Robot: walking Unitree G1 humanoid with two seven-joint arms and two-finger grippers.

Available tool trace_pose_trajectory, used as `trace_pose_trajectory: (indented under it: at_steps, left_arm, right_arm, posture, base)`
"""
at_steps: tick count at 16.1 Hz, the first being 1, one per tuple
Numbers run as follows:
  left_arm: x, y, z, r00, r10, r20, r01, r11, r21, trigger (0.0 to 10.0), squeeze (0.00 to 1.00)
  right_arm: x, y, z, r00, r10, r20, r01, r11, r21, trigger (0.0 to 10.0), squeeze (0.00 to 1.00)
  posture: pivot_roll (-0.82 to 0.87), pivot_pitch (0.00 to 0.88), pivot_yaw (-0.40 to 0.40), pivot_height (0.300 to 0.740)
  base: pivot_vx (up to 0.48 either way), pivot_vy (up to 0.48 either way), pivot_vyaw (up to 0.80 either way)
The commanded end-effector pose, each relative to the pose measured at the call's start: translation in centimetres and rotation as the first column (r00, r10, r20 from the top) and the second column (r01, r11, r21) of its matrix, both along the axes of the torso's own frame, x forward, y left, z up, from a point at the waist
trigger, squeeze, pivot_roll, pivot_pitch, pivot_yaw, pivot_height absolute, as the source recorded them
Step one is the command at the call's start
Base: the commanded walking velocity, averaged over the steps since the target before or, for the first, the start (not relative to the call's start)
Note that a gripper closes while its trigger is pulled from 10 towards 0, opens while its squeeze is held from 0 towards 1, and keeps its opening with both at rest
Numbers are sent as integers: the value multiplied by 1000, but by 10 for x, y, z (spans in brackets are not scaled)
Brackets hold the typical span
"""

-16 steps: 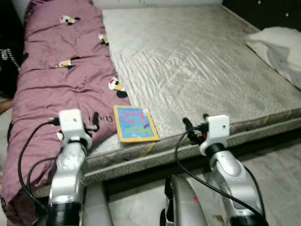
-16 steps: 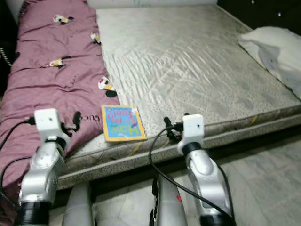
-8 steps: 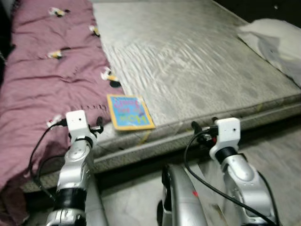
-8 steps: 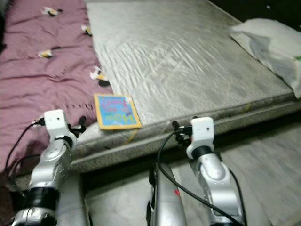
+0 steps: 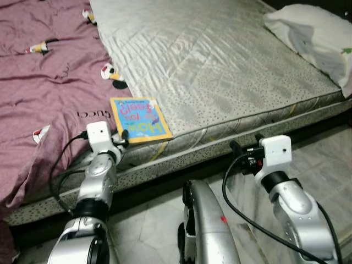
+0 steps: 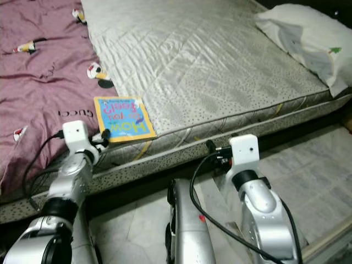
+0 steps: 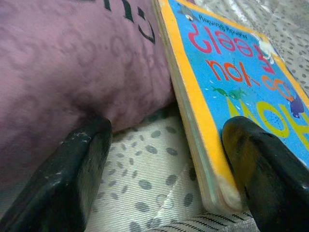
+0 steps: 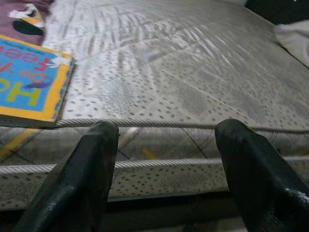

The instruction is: Clean up the room

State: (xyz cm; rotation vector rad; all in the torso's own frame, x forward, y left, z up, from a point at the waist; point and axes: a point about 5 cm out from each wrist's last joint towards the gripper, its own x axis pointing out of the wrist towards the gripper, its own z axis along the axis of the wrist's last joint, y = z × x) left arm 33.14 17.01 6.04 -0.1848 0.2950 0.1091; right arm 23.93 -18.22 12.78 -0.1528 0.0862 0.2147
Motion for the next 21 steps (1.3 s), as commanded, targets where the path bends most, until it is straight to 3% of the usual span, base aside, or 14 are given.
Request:
trace_pose_trajectory:
  at_steps: [1, 5, 8, 10, 11, 21]
  left_arm:
    - [3, -1, 0, 1000, 10, 2, -10, 1000, -24, 10000, 0]
    - [10, -7, 0, 1000, -15, 24, 18, 993, -115, 10000, 0]
    - [19, -29, 7, 990, -132, 56, 141, 969, -203, 10000, 0]
    - [22, -32, 11, 986, -128, 106, 151, 956, -253, 9882, 0]
    - [21, -33, 9, 985, -145, 98, 166, 952, -257, 0, 0]
    - [23, -27, 7, 984, -163, 75, 178, 937, -301, 0, 0]
  right_arm:
    - [-6, -3, 2, 1000, 15, -9, -16, 1000, -22, 10000, 0]
    - [-14, -15, 10, 1000, -3, -12, 2, 999, -54, 10000, 0]
    - [-23, -11, 9, 1000, -11, -26, 10, 999, -51, 10000, 0]
    - [-24, -6, 9, 1000, -12, -26, 11, 999, -39, 10000, 0]
    - [-23, -3, 9, 1000, -15, -26, 14, 999, -30, 10000, 0]
    - [-13, -3, 9, 999, -39, -9, 39, 999, -21, 10000, 0]
  posture:
    - [-264, 119, -139, 491]
    - [-311, 145, -148, 491]
    - [-317, 159, -136, 491]
    - [-309, 163, -124, 491]
    - [-306, 163, -120, 491]
    - [-288, 145, -98, 491]
  base:
    - [0, 0, 0]
    - [0, 0, 0]
    - [0, 0, 0]
    - [0, 0, 0]
    - [0, 0, 0]
    - [0, 0, 0]
